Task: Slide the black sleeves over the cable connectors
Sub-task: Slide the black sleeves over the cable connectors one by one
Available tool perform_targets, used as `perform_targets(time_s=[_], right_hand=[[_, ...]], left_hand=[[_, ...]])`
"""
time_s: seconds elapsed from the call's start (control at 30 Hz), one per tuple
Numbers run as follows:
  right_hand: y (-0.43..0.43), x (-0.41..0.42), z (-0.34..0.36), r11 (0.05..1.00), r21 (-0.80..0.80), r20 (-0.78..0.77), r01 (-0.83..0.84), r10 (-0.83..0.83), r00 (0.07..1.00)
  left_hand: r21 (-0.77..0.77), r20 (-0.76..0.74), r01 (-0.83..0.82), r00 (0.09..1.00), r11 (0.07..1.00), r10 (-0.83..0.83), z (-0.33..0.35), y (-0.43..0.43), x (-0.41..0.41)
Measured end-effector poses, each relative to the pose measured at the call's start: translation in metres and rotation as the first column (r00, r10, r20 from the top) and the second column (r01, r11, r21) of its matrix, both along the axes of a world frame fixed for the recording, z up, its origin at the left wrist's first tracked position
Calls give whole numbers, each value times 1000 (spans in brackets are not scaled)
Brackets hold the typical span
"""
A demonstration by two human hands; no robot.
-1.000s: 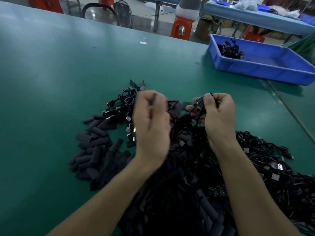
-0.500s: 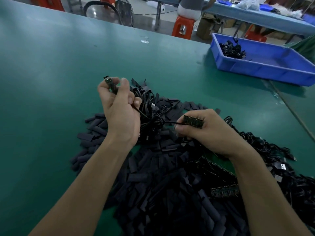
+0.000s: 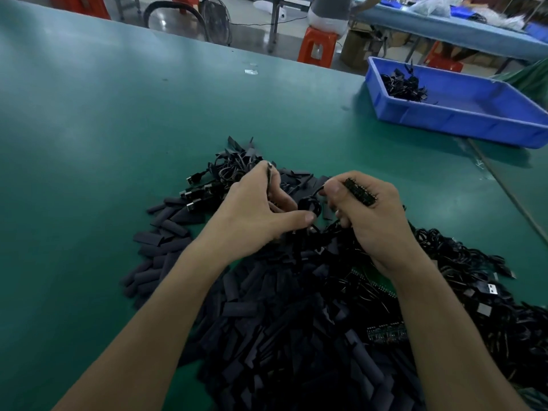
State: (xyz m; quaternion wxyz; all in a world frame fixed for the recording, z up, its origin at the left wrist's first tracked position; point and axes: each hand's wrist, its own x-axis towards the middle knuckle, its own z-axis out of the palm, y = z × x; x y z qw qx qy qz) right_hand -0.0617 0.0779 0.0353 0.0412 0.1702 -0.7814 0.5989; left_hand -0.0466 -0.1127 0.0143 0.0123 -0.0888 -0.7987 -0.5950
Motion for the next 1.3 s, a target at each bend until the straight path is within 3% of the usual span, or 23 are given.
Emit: perform_targets(time_s=[0.1,0.23,0.37,0.47,0.53,0.63,0.7,0.87,1.03,1.17,1.3], right_hand=[[-2,1,-3,1000,-18,20,5,-4,1000],[-4,1,-5,1000,-20,25,-18,18,1000],[1,0,-5,995,-100,111,4,8,994],[6,-4,-5,987,-162,137,-4,27,990],[8,-4,-5,987,-156,131,-37,58,990],[12,-5,-7,987,-145,133,-68,88,987],[14,-5,-8,987,-141,127,-73,91,988],[17,-2,-8,986,-84,106,-142,150,983],[20,0,-1,970,-21,128,-244,245,961],[18,-5,-1,986,65,96,-152,146,985],[15,-3,0,926,288,149,-243,208,967]], left_hand=[[36,10,33,999,999,-34,0,0,-1],[-48,-20,-7,1000,999,6,2,1,1],[170,158,156,970,973,-183,-1,-7,-3],[109,179,125,973,986,-143,-3,-5,-3],[217,229,102,961,971,-152,-4,-4,-3],[525,293,147,893,838,-341,2,-10,0],[614,277,137,885,778,-374,3,-14,2],[470,189,-29,980,882,-69,-4,-8,-3],[259,-122,-143,976,955,180,-8,-5,-5],[141,-293,-201,927,969,235,-4,3,-1],[69,-370,-181,909,981,194,-2,7,3]])
